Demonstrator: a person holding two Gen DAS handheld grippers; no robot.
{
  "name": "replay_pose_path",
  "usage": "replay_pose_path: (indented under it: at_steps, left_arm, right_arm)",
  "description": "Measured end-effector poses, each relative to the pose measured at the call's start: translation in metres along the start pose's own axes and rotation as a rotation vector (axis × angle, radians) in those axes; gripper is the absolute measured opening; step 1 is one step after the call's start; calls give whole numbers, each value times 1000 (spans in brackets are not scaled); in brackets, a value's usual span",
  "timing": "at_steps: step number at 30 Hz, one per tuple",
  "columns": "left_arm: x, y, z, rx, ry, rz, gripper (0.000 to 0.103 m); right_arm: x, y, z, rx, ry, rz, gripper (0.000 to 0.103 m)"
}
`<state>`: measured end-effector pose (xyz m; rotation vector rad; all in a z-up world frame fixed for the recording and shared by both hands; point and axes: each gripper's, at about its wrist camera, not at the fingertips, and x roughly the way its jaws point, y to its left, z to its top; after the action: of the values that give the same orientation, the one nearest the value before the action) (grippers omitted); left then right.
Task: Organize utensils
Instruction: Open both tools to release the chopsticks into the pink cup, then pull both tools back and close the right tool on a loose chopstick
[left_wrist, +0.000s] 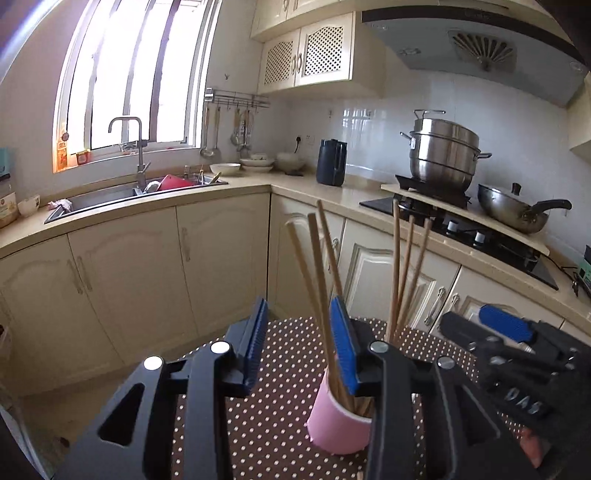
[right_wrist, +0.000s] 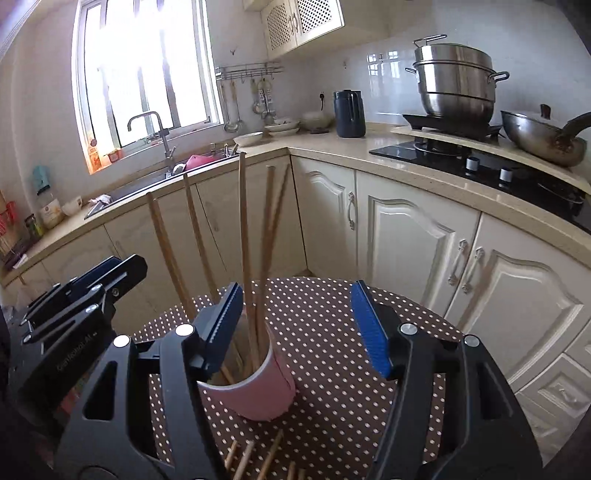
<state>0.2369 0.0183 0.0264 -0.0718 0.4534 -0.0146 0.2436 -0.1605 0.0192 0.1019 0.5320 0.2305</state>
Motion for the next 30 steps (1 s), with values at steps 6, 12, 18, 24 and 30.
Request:
replay_pose_path:
  at_steps: [6,12,18,24,30]
  left_arm:
    - [-14,2,-7,8,8,3,37]
    - [-29,2,-13,12,13,0,40]
    - [-45,2,-23,9,19,12,41]
    - [-56,5,-39,7,48,6,46]
    - [-65,4,-62,20,106,-1,50]
  right_arm:
    - [-16,-2,-9,6,7,-3,61]
    - [-30,-2,-17,13,11,-9,65]
    - [-43,-5,-29,25,24,-32,70]
    - [-51,-8,-45,16,55,-57,74]
    - [-50,-7,-64,-7,130,-74,77]
